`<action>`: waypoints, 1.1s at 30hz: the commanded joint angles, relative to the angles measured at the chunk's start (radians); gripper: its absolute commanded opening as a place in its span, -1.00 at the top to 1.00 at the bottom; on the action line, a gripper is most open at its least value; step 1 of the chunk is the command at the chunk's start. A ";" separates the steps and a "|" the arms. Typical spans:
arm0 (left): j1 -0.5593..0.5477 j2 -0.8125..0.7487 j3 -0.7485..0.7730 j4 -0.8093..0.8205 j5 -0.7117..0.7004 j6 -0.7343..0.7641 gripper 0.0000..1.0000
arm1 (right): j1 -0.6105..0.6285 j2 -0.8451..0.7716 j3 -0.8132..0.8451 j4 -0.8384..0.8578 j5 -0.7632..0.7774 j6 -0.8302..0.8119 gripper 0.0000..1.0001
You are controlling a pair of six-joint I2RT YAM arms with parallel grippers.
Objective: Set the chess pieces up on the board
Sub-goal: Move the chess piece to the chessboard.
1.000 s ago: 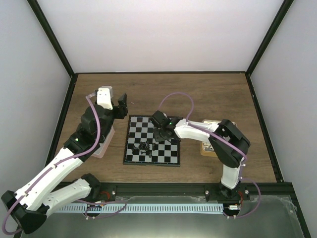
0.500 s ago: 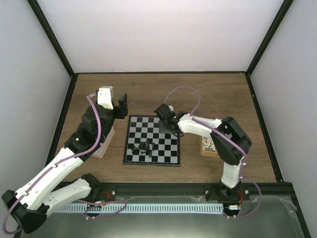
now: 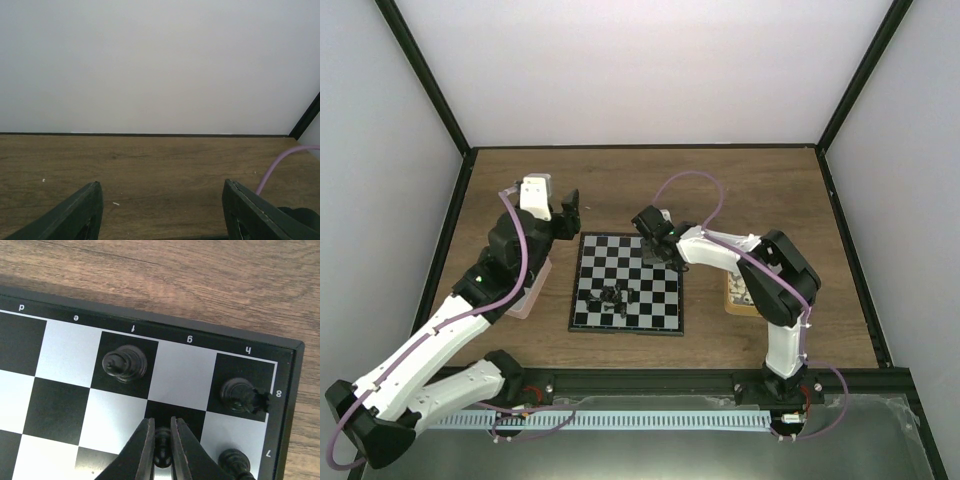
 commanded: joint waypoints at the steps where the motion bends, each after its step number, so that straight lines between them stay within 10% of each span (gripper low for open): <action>1: 0.002 0.005 -0.006 0.004 0.003 0.000 -0.34 | -0.006 0.027 0.036 0.005 0.008 0.001 0.80; 33: 0.003 -0.034 -0.016 0.029 -0.045 -0.011 -0.34 | 0.132 -0.223 0.016 -0.046 -0.237 -0.009 0.17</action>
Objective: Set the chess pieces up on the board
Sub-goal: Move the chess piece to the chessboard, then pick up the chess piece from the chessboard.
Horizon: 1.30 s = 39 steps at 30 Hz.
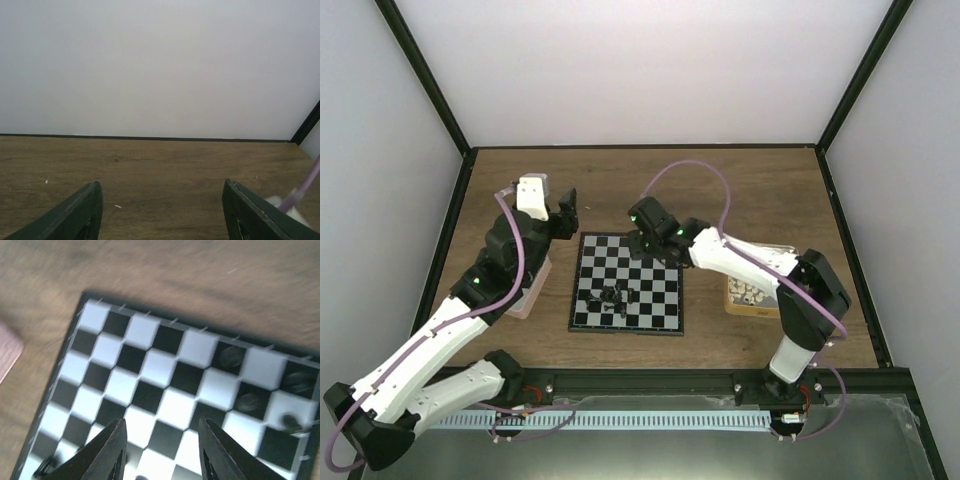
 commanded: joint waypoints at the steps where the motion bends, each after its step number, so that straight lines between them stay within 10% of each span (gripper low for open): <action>1: 0.002 -0.033 -0.021 0.032 -0.040 -0.010 -0.34 | 0.089 -0.018 -0.048 0.021 -0.152 -0.004 0.16; 39: 0.003 -0.027 -0.053 0.000 -0.024 -0.068 -0.36 | 0.231 0.128 -0.150 -0.071 0.038 0.125 0.79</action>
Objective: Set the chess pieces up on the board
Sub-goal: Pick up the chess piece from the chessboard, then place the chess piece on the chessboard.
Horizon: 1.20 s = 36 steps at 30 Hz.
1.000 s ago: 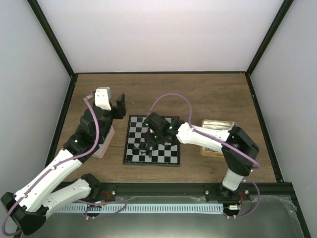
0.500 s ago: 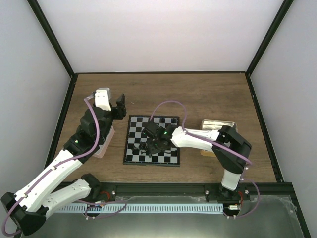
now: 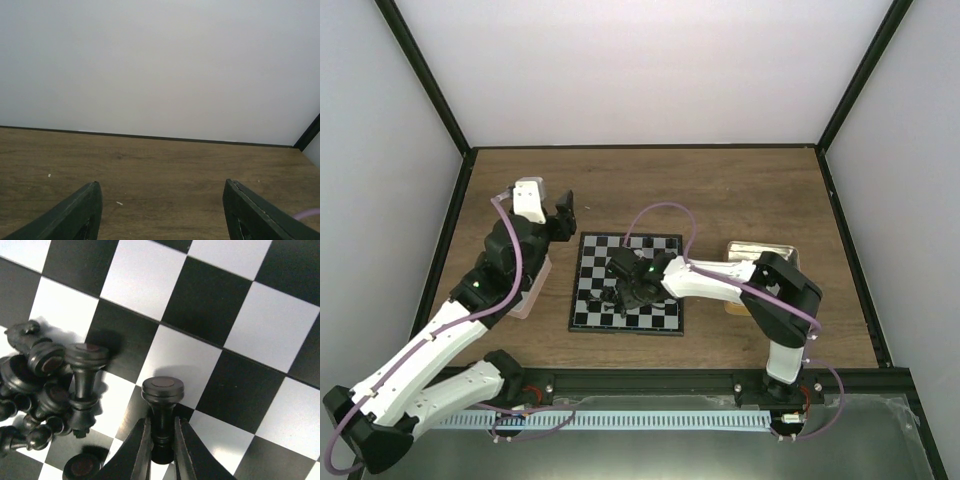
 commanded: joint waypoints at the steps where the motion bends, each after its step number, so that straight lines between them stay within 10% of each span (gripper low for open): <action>1: 0.003 0.008 -0.022 -0.021 0.020 -0.049 -0.36 | 0.006 -0.002 -0.040 0.029 0.070 -0.006 0.81; 9: 0.004 0.042 -0.066 -0.050 0.215 -0.210 -0.43 | -0.005 -0.214 -0.186 0.306 0.145 -0.138 0.86; 22: 0.173 0.329 0.067 -0.075 1.163 -0.301 -0.62 | -0.009 -0.599 -0.413 0.692 0.045 -0.438 0.86; 30: 0.175 0.363 0.073 -0.131 1.274 -0.237 -0.58 | -0.010 -0.624 -0.416 0.703 0.020 -0.511 0.87; 36: 0.183 0.423 0.075 -0.159 1.301 -0.232 -0.20 | -0.010 -0.621 -0.410 0.697 0.030 -0.518 0.87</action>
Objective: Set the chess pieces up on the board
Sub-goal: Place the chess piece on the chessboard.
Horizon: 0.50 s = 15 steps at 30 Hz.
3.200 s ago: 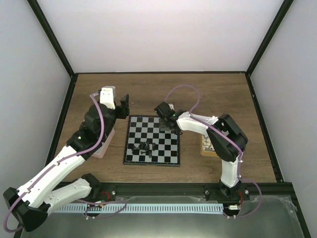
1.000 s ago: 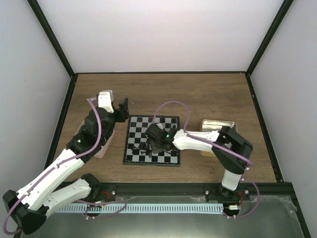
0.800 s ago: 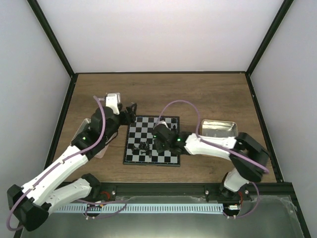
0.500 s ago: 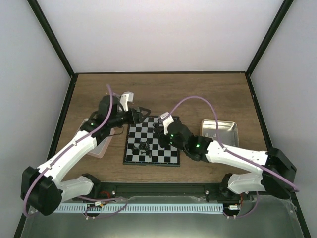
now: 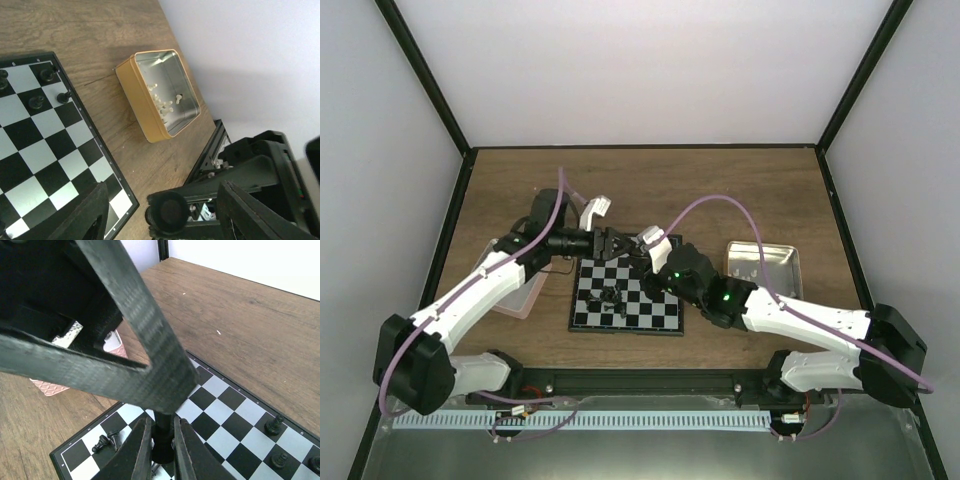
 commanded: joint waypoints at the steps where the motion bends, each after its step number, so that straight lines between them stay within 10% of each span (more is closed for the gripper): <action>1: 0.008 0.046 0.022 -0.032 0.060 0.024 -0.17 | 0.000 -0.009 0.012 0.017 0.004 -0.026 0.87; 11: 0.010 0.075 0.022 -0.018 0.079 0.038 0.61 | 0.000 0.019 0.045 -0.005 0.001 -0.013 0.84; 15: 0.017 0.057 0.017 0.021 0.070 0.021 0.71 | -0.007 0.003 0.062 -0.037 0.003 0.067 0.43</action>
